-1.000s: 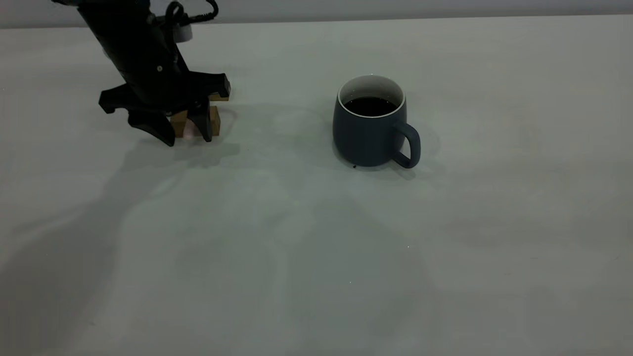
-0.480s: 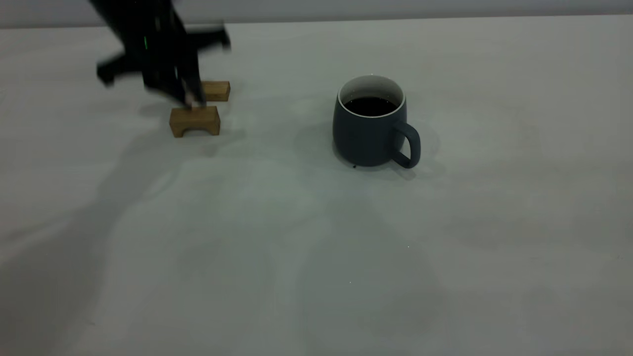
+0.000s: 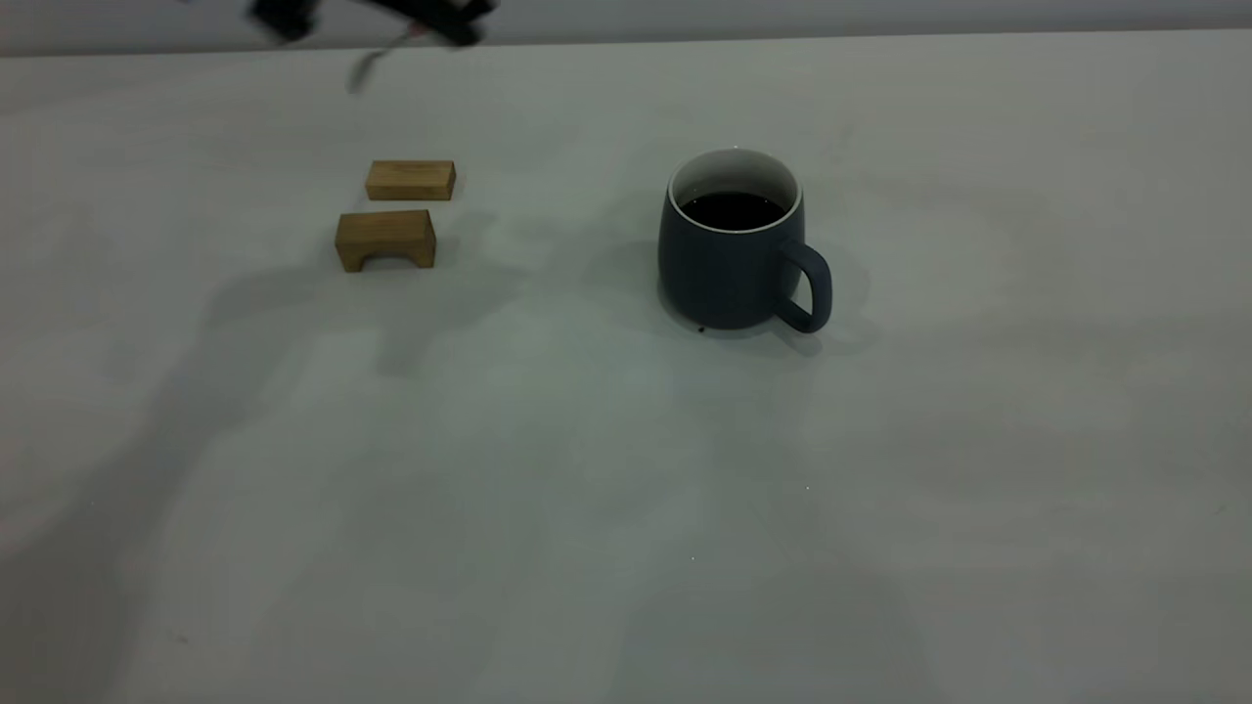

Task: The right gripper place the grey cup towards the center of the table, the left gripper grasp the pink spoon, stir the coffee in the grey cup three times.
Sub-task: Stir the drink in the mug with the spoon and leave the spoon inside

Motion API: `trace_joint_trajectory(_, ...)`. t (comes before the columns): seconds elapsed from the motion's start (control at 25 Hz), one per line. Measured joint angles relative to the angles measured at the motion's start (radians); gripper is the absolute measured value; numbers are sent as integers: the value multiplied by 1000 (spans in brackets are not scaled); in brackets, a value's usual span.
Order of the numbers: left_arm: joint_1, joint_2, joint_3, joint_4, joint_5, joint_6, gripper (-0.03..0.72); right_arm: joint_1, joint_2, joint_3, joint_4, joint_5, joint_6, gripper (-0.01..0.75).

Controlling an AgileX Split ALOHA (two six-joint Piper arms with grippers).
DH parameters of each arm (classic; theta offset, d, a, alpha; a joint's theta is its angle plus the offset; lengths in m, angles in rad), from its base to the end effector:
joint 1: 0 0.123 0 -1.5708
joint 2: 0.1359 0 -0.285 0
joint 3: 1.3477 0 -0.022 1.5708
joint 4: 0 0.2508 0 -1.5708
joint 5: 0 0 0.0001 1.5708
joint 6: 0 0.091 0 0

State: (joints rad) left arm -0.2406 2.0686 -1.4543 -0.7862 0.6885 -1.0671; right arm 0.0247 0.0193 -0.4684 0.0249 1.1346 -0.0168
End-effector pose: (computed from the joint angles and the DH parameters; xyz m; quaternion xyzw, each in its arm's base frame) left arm 0.4143 -0.1438 0.1748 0.5924 -0.7330 0.3309 0.0480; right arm -0.0022 0.0020 0.2628 -0.0190 0.8838 0.0143 0.4672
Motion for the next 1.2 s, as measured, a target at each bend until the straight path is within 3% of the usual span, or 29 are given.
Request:
trace_joint_trajectory(0.2, -16, 52, 0, -413, 29, -46, 158, 0, 0, 0, 0, 0, 0, 238)
trace_joint_trajectory(0.44, -70, 178, -2, -871, 59, 48, 158, 0, 0, 0, 0, 0, 0, 238)
trace_joint_trajectory(1.0, -98, 361, -90, -940, 98, 97, 158, 0, 0, 0, 0, 0, 0, 238)
trace_joint_trajectory(1.2, -98, 414, -116, -940, 77, 203, 158, 0, 0, 0, 0, 0, 0, 238)
